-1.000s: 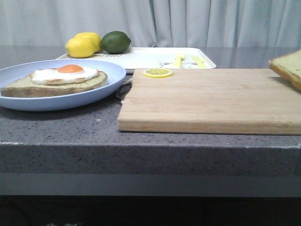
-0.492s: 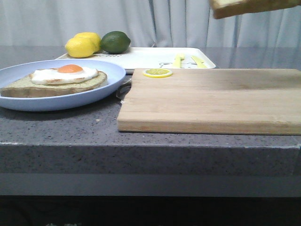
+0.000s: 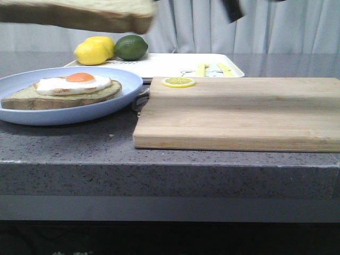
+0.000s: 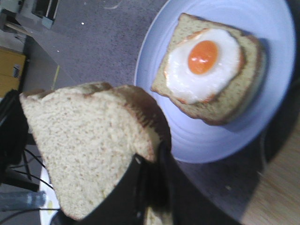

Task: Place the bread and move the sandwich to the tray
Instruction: 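Carry the bread slice with the right gripper over the egg-topped bread, then lower the slice onto the egg and open the right gripper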

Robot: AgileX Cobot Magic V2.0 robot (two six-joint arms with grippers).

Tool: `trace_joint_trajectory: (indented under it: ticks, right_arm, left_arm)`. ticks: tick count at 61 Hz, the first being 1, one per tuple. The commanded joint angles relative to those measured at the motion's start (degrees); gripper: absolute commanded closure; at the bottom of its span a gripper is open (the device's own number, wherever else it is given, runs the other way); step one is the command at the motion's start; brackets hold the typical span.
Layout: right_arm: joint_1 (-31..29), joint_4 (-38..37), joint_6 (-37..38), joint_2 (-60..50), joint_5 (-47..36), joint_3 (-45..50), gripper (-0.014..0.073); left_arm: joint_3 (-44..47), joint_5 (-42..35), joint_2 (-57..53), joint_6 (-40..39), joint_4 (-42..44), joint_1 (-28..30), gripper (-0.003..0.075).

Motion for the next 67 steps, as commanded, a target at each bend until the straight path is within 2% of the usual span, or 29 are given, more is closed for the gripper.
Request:
trace_joint_trajectory:
  ticks: [1,8,22,35,48,67]
  right_arm:
    - [2.22,9.94,-0.82,-0.04,-6.63,-1.41,0.0670]
    - [3.69,14.19,-0.82,2.13,-11.38,-1.41,0.0669]
    - [4.16,14.72,-0.82,5.06,-16.74,-1.75,0.0669]
    - [4.34,14.61,-0.82,6.24,-17.43,-1.81,0.0661]
    - [4.58,14.62,-0.82,8.48,-15.53,-1.81,0.0525]
    - [4.90,14.71,-0.82,9.61,-15.03,-1.81,0.0519]
  left_arm:
    - [-2.07,-4.68,0.34,-0.48,-0.02,-0.21,0.0207]
    - [-2.07,-4.68,0.34,-0.48,-0.02,-0.21,0.0207]
    - [-2.07,-4.68,0.34,-0.48,-0.02,-0.21,0.0207]
    - [-2.07,-4.68,0.34,-0.48,-0.02,-0.21,0.0207]
    - [-2.07,-4.68,0.34,-0.48,-0.02,-0.21,0.0207]
    - [-2.07,-4.68,0.34,-0.48,-0.02,-0.21,0.0206]
